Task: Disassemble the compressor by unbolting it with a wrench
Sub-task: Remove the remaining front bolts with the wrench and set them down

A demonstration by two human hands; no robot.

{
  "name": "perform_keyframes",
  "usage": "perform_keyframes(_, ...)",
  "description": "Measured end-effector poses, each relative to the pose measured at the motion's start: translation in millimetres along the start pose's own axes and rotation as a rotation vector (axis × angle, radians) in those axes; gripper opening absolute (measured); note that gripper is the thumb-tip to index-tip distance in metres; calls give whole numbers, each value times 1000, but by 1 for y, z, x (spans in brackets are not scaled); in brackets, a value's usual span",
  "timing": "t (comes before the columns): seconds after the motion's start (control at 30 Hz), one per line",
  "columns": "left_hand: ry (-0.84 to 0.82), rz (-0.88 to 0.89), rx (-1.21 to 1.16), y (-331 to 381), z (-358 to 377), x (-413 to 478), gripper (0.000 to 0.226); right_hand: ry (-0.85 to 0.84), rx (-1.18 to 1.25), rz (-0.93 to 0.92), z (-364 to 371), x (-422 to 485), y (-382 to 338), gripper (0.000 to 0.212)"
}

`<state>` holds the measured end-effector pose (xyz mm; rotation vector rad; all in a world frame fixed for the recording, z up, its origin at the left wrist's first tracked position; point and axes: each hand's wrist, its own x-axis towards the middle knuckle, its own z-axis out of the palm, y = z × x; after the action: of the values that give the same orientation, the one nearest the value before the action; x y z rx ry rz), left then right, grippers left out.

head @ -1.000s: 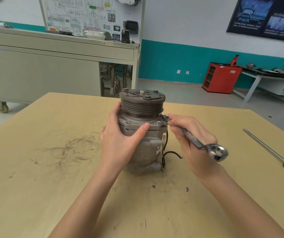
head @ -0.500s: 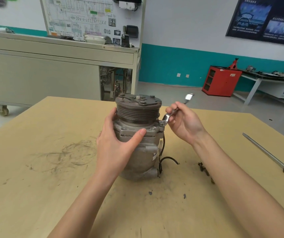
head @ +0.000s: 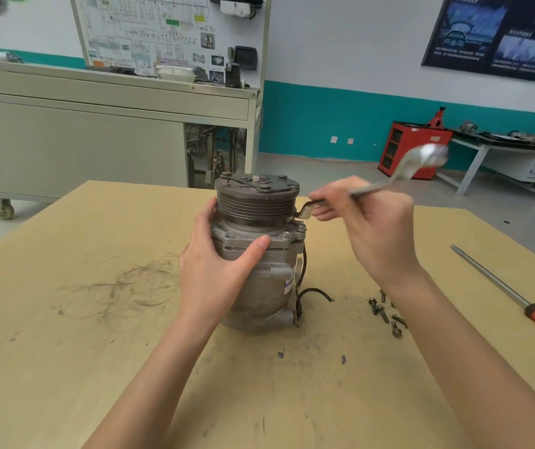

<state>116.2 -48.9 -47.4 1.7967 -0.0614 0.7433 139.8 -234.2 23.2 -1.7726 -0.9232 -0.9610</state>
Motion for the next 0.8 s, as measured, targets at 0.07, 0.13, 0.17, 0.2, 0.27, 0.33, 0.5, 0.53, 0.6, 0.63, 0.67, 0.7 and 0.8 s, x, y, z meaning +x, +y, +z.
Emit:
perform_keyframes(0.07, -4, -4, -6, 0, 0, 0, 87, -20, -218, -220, 3, -8, -4, 36)
perform_keyframes(0.13, -3, -6, -14, 1, 0, 0, 87, -16, -337, -297, 5, -15, -4, 37)
perform_keyframes(0.17, -2, -8, -18, 1, -1, 0, 88, -7, -356, -302, 5, -19, -4, 37)
perform_keyframes(0.2, -2, -11, -19, 0, -1, 0, 88, 4, -357, -289, 7, -24, -4, 37)
perform_keyframes(0.27, -5, -10, -20, 0, -1, 0, 89, 26, -349, -233, 11, -32, -5, 42)
perform_keyframes(0.33, -5, -8, -19, 0, -1, 0, 89, 49, -270, -140, 16, -41, -3, 44)
perform_keyframes(0.5, -1, -10, -25, 0, 0, 0, 91, 239, 649, 491, 13, -31, 26, 35)
perform_keyframes(0.53, 2, -10, -29, -1, 0, 0, 91, 230, 865, 658, 11, -24, 37, 42)
perform_keyframes(0.6, 4, -6, -36, -1, 1, 0, 90, 141, 1221, 920, 13, -13, 56, 47)
perform_keyframes(0.63, 5, -4, -42, -1, 1, 0, 89, 67, 1350, 997, 17, -9, 65, 44)
perform_keyframes(0.67, 7, -3, -47, -1, 1, 0, 88, -8, 1439, 1035, 23, -4, 72, 40)
perform_keyframes(0.7, 9, -2, -51, -1, 2, 0, 85, -74, 1494, 1052, 29, 0, 79, 37)
perform_keyframes(0.8, 18, 8, -56, -3, 2, 0, 81, -215, 1526, 1084, 42, 10, 90, 23)
